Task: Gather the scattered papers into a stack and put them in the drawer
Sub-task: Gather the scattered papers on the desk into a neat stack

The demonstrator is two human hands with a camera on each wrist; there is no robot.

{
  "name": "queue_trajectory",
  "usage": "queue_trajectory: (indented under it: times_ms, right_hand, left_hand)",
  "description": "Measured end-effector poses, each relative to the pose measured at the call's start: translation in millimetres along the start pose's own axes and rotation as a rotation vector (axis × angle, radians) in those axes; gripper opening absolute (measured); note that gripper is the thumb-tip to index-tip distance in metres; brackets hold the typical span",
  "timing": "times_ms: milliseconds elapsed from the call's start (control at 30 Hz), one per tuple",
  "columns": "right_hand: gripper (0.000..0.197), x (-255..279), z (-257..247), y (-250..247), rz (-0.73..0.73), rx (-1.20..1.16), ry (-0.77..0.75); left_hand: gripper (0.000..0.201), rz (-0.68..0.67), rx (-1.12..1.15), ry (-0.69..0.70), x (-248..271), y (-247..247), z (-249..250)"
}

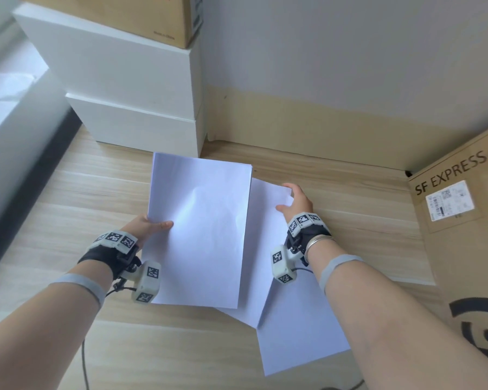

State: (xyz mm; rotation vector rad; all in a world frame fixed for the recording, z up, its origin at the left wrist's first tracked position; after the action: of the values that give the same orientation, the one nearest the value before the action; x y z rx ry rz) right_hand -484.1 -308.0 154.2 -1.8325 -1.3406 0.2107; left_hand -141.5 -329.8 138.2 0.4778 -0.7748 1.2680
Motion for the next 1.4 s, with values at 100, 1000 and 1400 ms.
queue_trajectory:
  times_ms: [100,1000,1400]
  right_hand:
    - [0.057,-2,2,-18,-0.046,0.083,0.019]
    - [0.094,62,97,-34,-0.137,0.296,0.388]
    - [0.1,83,113,-22,-0.135,0.325,0.443]
  left_hand:
    - [0.058,-0.016,-0.006,0.0,-16,-4,-10]
    - [0.034,-0.097,-0.154,-0.018,3,66,-23]
    - [0.033,-0.087,-0.184,-0.039,-3,81,-30]
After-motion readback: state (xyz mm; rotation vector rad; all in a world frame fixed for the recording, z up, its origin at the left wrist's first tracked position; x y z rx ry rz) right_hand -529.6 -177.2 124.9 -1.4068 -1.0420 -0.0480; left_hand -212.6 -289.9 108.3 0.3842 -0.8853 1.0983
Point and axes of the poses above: each hand's wrist, its own x-axis away from the middle knuckle, its own y-axis out of the palm, z = x × y, the point moved 2 cm from there along -x, towards the middle knuckle, and after that the axes turned 2 degrees about x, right-handed, at the moved point
